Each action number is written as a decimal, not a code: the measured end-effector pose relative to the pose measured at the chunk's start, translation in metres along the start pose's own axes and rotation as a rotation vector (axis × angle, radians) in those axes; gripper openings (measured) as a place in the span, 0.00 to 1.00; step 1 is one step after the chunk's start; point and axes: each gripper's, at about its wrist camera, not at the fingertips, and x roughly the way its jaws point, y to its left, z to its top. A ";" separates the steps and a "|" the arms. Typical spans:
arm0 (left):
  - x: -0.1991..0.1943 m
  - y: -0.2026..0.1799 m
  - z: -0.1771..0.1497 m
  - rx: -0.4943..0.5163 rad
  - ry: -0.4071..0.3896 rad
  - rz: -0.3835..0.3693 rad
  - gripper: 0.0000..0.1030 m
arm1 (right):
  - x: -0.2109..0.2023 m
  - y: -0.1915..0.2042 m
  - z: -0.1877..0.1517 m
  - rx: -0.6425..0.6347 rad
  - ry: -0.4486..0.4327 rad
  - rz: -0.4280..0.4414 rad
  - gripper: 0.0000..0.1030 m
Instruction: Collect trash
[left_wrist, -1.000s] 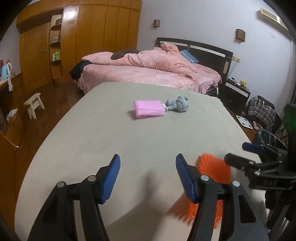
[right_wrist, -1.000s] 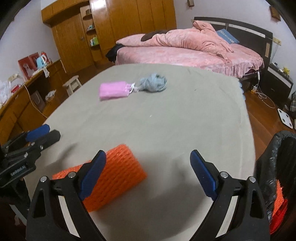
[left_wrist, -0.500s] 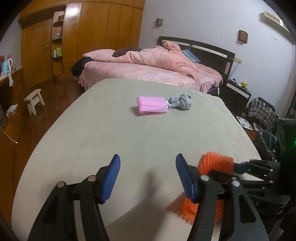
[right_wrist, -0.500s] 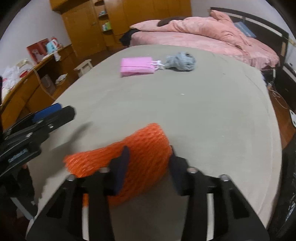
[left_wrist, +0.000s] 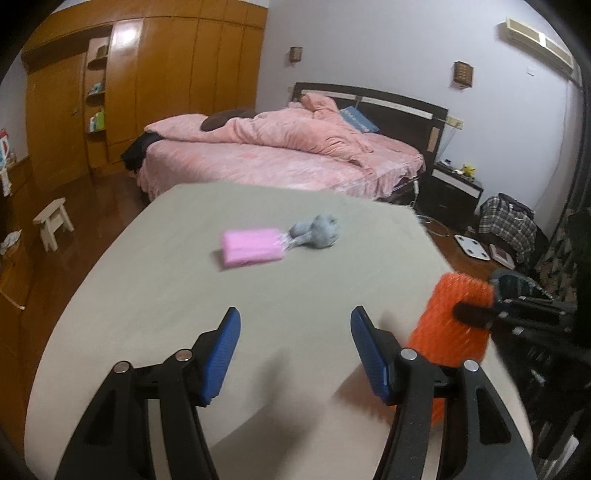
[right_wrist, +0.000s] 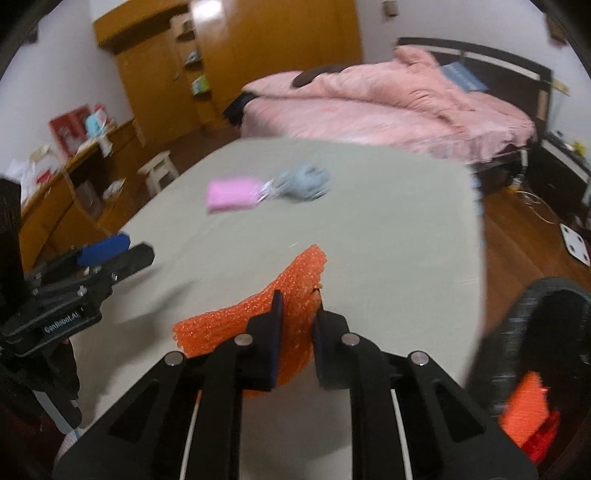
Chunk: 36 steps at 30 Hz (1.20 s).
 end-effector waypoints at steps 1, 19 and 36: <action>0.001 -0.008 0.004 0.005 -0.004 -0.012 0.59 | -0.009 -0.009 0.002 0.015 -0.016 -0.012 0.13; 0.012 -0.125 0.040 0.110 -0.039 -0.185 0.59 | -0.118 -0.188 -0.045 0.219 -0.048 -0.459 0.16; 0.019 -0.099 0.053 0.065 -0.067 -0.131 0.65 | -0.072 -0.160 -0.018 0.164 -0.112 -0.452 0.89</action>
